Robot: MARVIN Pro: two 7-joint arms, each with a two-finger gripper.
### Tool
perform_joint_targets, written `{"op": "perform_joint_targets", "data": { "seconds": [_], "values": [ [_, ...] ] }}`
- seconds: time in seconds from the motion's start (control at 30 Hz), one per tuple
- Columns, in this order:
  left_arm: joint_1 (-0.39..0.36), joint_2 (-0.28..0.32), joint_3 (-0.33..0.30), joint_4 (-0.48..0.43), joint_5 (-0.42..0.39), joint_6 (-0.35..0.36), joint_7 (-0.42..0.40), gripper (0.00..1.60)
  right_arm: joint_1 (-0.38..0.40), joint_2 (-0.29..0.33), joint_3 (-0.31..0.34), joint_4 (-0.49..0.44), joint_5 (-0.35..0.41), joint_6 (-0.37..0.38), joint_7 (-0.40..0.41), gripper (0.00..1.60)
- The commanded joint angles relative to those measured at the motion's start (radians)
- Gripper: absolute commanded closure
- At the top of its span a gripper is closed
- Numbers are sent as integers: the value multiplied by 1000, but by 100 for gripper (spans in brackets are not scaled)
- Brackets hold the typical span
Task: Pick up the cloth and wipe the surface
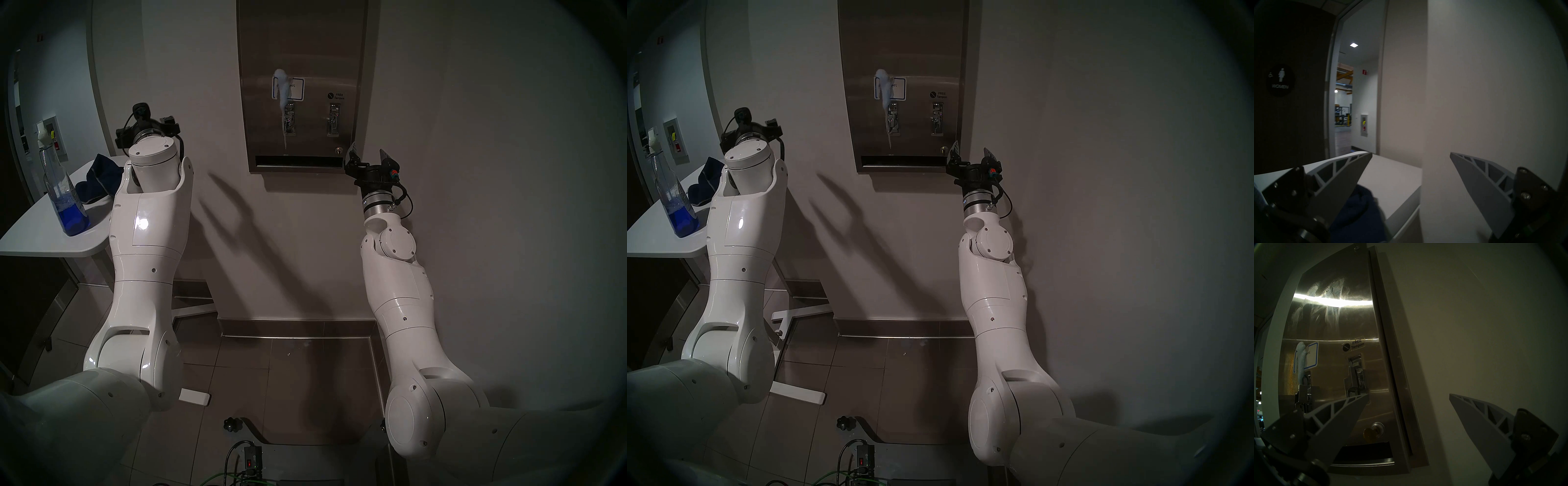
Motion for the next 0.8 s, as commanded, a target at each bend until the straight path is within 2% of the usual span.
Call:
{"op": "perform_joint_targets", "data": {
  "seconds": [0.0,0.3,0.47,0.77],
  "values": [
    [-46,41,-50,25,16,-23,39,0,32,1,0,-31,2,-7,1,0],
    [-80,78,-123,114,-18,-46,22,0,32,1,1,-30,2,-7,1,0],
    [-96,95,-155,149,-59,-65,-28,0,32,1,1,-30,2,-7,1,0],
    [-122,115,-168,211,-89,-80,-73,0,32,1,1,-30,1,-7,1,0]
  ]
}}
